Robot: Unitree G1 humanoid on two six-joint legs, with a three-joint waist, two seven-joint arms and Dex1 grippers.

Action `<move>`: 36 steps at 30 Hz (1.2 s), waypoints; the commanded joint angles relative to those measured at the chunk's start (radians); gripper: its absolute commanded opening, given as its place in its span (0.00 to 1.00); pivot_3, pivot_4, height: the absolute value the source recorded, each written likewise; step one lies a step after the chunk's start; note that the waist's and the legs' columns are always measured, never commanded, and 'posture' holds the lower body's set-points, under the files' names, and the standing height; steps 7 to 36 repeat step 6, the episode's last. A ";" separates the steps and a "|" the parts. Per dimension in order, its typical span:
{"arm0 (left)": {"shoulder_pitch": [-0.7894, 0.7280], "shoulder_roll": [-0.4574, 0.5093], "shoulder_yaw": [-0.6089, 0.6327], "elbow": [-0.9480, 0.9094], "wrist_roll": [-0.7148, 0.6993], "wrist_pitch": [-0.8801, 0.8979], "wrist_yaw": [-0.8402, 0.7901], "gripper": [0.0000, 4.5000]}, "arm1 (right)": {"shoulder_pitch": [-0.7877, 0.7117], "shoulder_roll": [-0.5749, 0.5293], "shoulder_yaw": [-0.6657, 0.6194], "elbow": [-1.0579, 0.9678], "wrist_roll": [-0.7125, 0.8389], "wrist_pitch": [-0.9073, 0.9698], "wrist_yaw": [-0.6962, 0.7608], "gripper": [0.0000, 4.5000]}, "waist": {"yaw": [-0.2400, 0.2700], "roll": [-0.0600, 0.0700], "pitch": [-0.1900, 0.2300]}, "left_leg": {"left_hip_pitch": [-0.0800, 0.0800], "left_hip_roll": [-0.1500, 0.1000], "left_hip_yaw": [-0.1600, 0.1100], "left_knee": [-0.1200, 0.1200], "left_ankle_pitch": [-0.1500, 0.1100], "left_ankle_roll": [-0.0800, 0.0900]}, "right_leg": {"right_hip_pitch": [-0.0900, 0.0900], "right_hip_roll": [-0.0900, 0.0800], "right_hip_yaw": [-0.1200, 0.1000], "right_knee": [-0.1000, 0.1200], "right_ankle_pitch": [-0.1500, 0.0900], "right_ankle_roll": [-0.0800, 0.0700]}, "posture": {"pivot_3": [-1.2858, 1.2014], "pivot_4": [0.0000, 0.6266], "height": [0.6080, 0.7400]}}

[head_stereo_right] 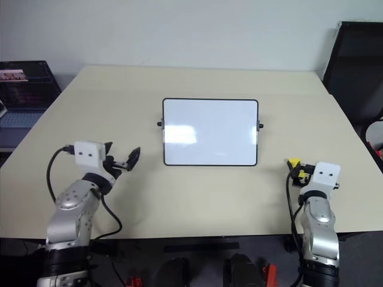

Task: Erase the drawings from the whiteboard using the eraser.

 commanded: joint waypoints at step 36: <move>-0.048 0.003 0.000 -0.060 -0.011 0.001 0.015 1.00 | -0.016 -0.022 -0.031 -0.005 0.002 -0.035 -0.022 1.00 | 0.001 0.000 0.000 | 0.000 -0.001 0.000 0.000 0.000 0.000 | 0.000 0.000 0.000 0.000 0.000 0.000 | 0.52 0.24 1.00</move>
